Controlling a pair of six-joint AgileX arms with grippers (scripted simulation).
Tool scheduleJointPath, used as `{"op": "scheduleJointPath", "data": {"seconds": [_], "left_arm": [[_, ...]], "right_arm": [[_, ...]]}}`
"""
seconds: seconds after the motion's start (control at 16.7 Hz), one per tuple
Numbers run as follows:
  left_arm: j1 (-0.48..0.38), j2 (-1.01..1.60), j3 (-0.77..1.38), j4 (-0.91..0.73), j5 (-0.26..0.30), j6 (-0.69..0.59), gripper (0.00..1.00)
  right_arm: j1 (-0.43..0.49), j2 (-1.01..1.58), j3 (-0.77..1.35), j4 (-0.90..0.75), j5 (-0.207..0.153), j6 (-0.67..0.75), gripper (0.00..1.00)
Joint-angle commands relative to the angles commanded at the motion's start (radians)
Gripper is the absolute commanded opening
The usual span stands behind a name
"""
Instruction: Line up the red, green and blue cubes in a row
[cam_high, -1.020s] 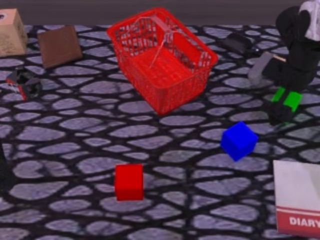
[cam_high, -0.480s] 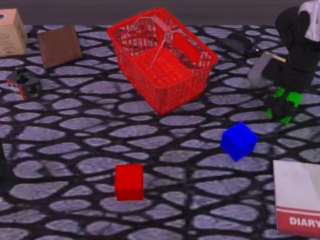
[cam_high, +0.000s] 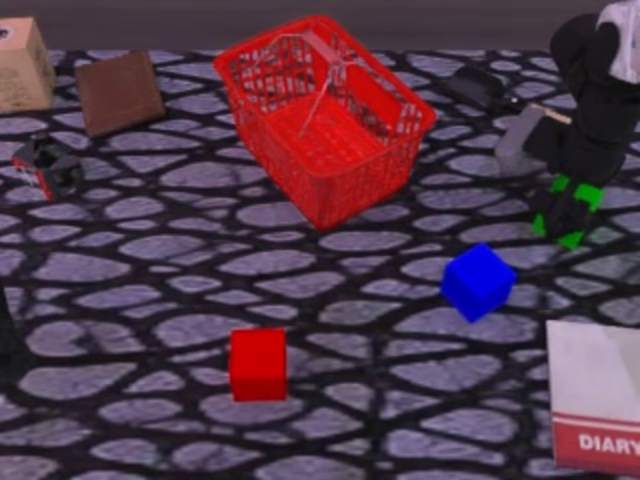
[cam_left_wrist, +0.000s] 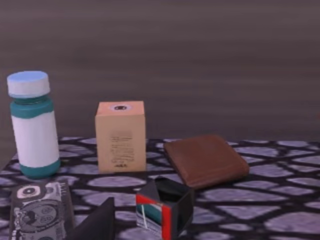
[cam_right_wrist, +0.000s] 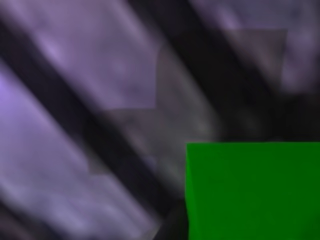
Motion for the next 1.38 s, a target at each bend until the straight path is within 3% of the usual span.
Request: {"op": "scheduleJointPath", "data": {"seconds": [0.48,0.9,1.38], "left_arm": [[0.000,0.000,0.000,0.000,0.000,0.000,1.00],[0.000,0.000,0.000,0.000,0.000,0.000,1.00],[0.000,0.000,0.000,0.000,0.000,0.000,1.00]], "right_arm": [[-0.002,-0.002,0.003,-0.004,0.000,0.001,0.00],[0.005,-0.059,0.153,-0.217,-0.001,0.000,0.00],[0.039,-0.075,0.148,-0.225,-0.001,0.006,0.00]]}}
